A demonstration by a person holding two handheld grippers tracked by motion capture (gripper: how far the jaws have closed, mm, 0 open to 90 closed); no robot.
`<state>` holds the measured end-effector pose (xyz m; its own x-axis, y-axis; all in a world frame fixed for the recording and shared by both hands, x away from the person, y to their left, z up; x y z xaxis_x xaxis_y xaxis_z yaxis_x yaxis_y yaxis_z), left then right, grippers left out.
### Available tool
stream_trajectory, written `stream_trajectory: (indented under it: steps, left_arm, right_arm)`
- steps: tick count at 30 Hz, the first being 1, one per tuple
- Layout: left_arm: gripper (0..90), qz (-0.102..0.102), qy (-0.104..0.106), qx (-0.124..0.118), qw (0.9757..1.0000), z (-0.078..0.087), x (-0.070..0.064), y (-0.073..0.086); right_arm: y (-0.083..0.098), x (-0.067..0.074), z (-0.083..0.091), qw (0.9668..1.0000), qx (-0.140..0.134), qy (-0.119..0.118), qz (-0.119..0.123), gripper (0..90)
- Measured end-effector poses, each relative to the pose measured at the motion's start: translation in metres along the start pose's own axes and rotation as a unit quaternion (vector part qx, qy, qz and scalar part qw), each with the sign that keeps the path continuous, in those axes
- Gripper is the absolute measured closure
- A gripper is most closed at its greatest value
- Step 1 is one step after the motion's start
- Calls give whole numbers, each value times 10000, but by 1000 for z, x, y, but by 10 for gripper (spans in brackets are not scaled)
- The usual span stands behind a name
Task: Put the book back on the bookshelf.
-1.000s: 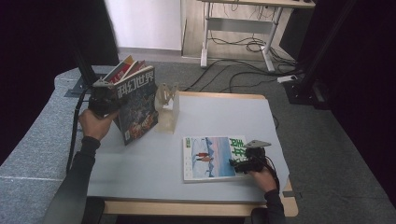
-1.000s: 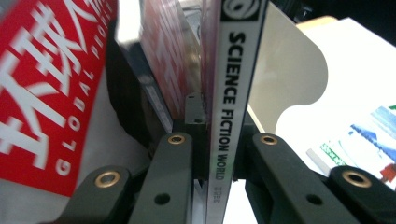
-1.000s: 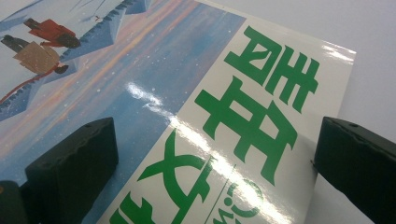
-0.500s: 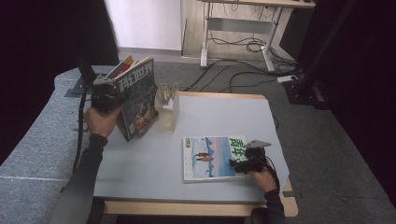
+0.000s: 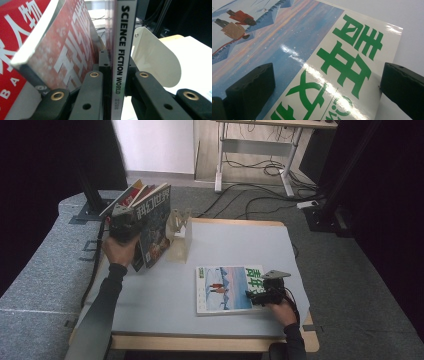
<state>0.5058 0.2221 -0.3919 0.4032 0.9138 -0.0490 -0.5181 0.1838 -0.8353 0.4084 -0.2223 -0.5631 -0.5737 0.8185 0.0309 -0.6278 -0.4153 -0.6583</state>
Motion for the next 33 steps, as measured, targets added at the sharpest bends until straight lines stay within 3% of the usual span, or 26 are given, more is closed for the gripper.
stream_trajectory:
  steps: [7, 13, 15, 19, 23, 28, 33]
  left_arm:
    - [824, 37, 153, 31, 9999, 1, 8, 9]
    - [811, -104, 241, 419, 9988, 5, 10, 15]
    - [804, -187, 186, 672, 9974, 6, 9, 15]
    - [795, -253, 79, 857, 9960, 6, 7, 11]
    - [824, -61, 114, 831, 9965, 5, 7, 10]
    - [829, 76, 107, 554, 9984, -2, 7, 11]
    - [829, 116, 58, 458, 9989, -6, 7, 11]
  right_arm:
    - [0, 0, 0, 10000, 13, 38, 38, 0]
    - [0, 1, -1, 10000, 25, 56, 46, 0]
    - [0, 1, -1, 10000, 25, 59, 47, 0]
    - [0, 1, -1, 10000, 25, 58, 43, 0]
    - [0, 1, -1, 10000, 24, 57, 46, 0]
    - [0, 1, -1, 10000, 16, 48, 54, 0]
    - [0, 1, -1, 10000, 20, 39, 58, 0]
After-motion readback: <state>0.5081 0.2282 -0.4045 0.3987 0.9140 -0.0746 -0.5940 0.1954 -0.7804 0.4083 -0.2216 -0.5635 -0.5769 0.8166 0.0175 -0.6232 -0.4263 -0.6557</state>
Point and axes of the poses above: each handheld gripper's, and its own axes: z roughly backward along the jaws, y roughly out of its underside, x roughly to its left, the point moved 6 cm from there along -z, roughly forward along the jaws, and after that the axes turned 7 degrees about x, right-handed, at the moved point
